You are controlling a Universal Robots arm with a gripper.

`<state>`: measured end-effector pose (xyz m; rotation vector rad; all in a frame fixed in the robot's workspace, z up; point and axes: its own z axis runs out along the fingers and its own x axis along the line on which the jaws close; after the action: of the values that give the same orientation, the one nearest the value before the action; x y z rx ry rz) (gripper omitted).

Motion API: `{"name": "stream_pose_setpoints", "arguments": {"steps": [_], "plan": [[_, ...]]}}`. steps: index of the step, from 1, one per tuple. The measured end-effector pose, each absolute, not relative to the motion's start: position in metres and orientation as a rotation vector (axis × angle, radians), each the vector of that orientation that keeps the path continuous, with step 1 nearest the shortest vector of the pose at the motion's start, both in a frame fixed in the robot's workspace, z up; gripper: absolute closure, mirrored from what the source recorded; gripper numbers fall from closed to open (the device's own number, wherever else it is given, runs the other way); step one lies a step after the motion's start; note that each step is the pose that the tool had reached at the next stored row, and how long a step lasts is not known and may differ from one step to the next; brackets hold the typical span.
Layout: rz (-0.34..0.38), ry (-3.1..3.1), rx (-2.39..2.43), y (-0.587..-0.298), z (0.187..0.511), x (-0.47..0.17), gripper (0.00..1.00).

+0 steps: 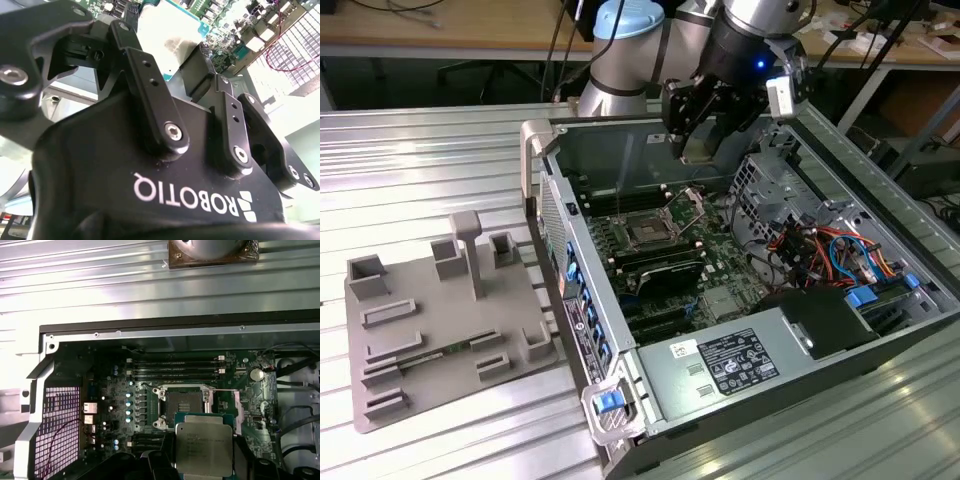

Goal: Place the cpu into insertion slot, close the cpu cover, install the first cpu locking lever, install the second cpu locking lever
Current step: 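Place the cpu into insertion slot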

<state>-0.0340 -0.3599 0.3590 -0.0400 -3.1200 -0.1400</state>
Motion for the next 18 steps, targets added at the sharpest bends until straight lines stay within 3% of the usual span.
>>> {"name": "stream_pose_setpoints", "arguments": {"steps": [18], "plan": [[-0.14,-3.12,-0.04,-0.36,0.3529,-0.034,0.45]]}}
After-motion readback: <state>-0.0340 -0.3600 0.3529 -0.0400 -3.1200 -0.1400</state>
